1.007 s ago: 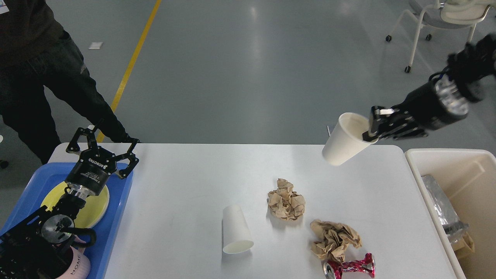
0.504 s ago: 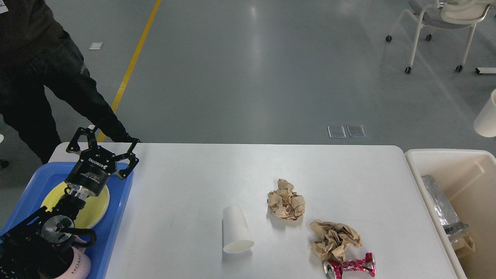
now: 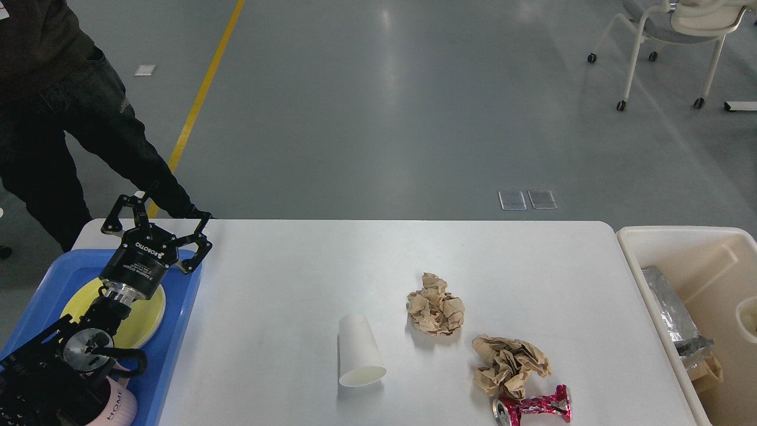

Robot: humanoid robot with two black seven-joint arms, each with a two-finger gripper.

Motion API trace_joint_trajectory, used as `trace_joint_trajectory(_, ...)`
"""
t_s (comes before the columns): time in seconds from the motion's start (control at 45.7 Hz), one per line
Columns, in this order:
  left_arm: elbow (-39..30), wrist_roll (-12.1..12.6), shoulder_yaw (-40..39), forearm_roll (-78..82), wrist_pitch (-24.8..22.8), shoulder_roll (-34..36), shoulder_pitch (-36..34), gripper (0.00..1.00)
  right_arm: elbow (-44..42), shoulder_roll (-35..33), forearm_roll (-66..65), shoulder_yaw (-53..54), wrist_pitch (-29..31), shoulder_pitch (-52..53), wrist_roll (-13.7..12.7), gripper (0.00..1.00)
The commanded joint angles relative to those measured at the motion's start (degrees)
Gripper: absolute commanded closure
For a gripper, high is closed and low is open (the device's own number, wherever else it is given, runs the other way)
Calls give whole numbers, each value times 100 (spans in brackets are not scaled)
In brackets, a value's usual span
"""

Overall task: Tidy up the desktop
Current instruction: 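Lift the small paper cup and drop it into the bin, then lower the right gripper to the crumpled brown paper and grasp it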

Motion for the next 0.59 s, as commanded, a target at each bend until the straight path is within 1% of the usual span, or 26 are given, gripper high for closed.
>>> trace_joint_trajectory(0.0, 0, 0, 0, 0, 0, 0, 0, 0, -14, 40, 50, 313, -22, -95, 3, 0)
trace_joint_trajectory(0.153, 0, 0, 0, 0, 0, 0, 0, 0, 91, 32, 42, 357, -13, 1, 3, 0)
trace_joint_trajectory(0.219, 0, 0, 0, 0, 0, 0, 0, 0, 293, 23, 50, 375, 13, 124, 3, 0)
trace_joint_trajectory(0.263, 0, 0, 0, 0, 0, 0, 0, 0, 617, -29, 42, 375, 57, 369, 3, 0)
trace_joint_trajectory(0.328, 0, 0, 0, 0, 0, 0, 0, 0, 1495, -555, -11, 270, 118, 1080, 3, 0)
trace_joint_trajectory(0.372, 0, 0, 0, 0, 0, 0, 0, 0, 2311, -986, -212, 95, 302, 1834, -6, 0)
trace_joint_trajectory(0.438, 0, 0, -9, 0, 0, 0, 0, 0, 3629, -1514, -800, -301, 872, 3371, -14, 0)
trace_joint_trajectory(0.525, 0, 0, 0, 0, 0, 0, 0, 0, 5326, -1989, -1302, -811, 1847, 5769, -67, 0)
trace_joint_trajectory(0.569, 0, 0, 0, 0, 0, 0, 0, 0, 5995, -2051, -1312, -1065, 2532, 7035, -93, 0)
